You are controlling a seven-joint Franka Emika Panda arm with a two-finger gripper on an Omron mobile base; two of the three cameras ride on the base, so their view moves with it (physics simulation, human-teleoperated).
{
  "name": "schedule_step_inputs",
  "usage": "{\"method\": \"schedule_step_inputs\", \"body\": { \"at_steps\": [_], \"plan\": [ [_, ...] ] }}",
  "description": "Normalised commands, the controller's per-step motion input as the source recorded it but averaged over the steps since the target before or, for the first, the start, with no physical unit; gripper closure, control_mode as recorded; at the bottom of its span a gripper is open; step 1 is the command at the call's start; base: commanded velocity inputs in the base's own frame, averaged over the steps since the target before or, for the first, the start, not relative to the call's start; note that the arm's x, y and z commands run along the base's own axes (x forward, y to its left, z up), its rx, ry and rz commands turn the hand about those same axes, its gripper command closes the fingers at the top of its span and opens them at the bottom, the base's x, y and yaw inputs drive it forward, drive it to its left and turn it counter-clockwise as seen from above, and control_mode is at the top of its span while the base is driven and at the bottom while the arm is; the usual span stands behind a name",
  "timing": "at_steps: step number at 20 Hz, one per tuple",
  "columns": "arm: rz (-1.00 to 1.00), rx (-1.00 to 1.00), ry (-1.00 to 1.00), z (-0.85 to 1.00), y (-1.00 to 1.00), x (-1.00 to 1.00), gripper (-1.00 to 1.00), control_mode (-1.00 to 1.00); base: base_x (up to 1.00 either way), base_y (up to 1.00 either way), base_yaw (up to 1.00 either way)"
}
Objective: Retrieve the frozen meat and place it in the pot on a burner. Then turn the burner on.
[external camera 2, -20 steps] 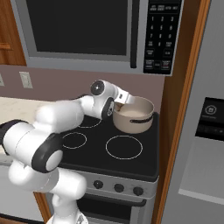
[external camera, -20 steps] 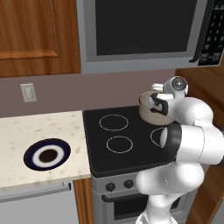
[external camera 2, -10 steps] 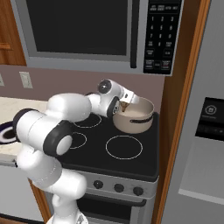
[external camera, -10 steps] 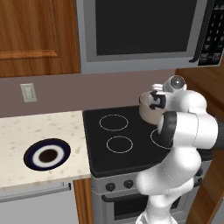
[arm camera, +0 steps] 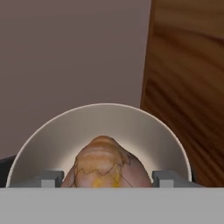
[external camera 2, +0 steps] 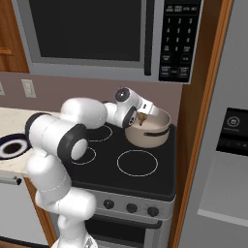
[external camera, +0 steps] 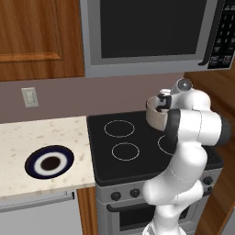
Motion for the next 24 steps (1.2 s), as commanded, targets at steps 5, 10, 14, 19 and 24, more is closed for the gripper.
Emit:
{"method": "schedule_step_inputs", "body": {
  "at_steps": [5,10,14,19,24],
  "plan": [
    [0.0,0.0,0.01,-0.24,-0.13,0.22,1.0,-1.0,0.0,0.0,0.0],
    [0.0,0.0,0.0,-0.11,-0.09,0.22,1.0,-1.0,0.0,0.0,0.0],
    [0.0,0.0,0.02,-0.13,-0.08,0.19,1.0,-1.0,0.0,0.0,0.0],
    [0.0,0.0,0.04,-0.19,-0.09,0.16,1.0,-1.0,0.0,0.0,0.0],
    [0.0,0.0,0.02,-0.13,-0.08,0.18,1.0,-1.0,0.0,0.0,0.0]
  ]
}}
